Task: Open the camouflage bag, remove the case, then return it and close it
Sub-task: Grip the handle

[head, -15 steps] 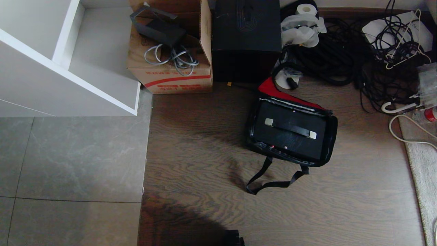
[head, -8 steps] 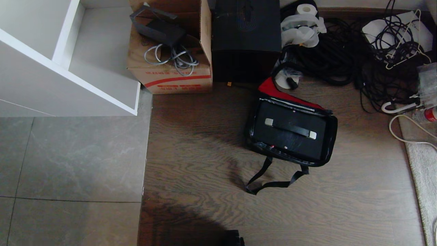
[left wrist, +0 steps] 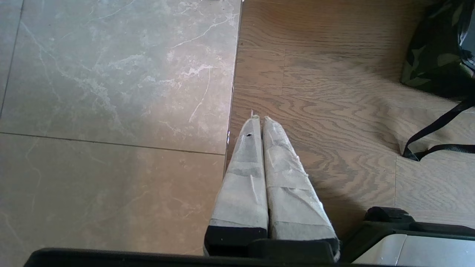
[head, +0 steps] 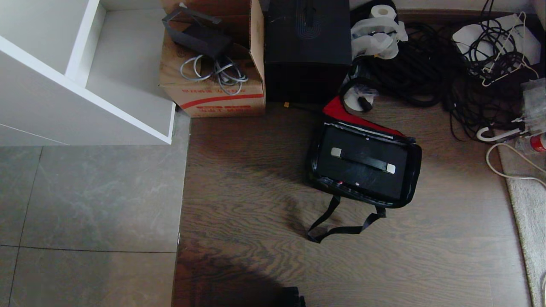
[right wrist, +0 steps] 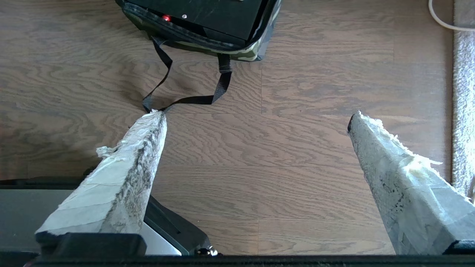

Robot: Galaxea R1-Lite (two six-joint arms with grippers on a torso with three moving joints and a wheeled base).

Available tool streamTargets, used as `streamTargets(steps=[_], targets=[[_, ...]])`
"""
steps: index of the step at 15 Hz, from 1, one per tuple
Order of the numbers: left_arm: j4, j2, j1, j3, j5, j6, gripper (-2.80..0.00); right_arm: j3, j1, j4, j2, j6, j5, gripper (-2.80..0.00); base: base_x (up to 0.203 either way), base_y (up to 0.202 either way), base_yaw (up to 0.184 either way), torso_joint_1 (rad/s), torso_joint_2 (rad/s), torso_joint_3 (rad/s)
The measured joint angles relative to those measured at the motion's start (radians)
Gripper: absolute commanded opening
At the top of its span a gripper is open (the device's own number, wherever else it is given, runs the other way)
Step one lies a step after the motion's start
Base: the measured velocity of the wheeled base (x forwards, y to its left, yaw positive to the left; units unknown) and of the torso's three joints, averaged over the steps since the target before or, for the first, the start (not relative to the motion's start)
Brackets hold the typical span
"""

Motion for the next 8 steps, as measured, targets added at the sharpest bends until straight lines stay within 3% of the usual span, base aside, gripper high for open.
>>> streamTargets(steps=[8], targets=[[0.000,0.000,0.000,0.000,0.000,0.000,-2.80,0.000,0.000,0.000,0.000,0.000,0.000,0.00,0.000,0.000,0.000,0.000,0.00,0.000]])
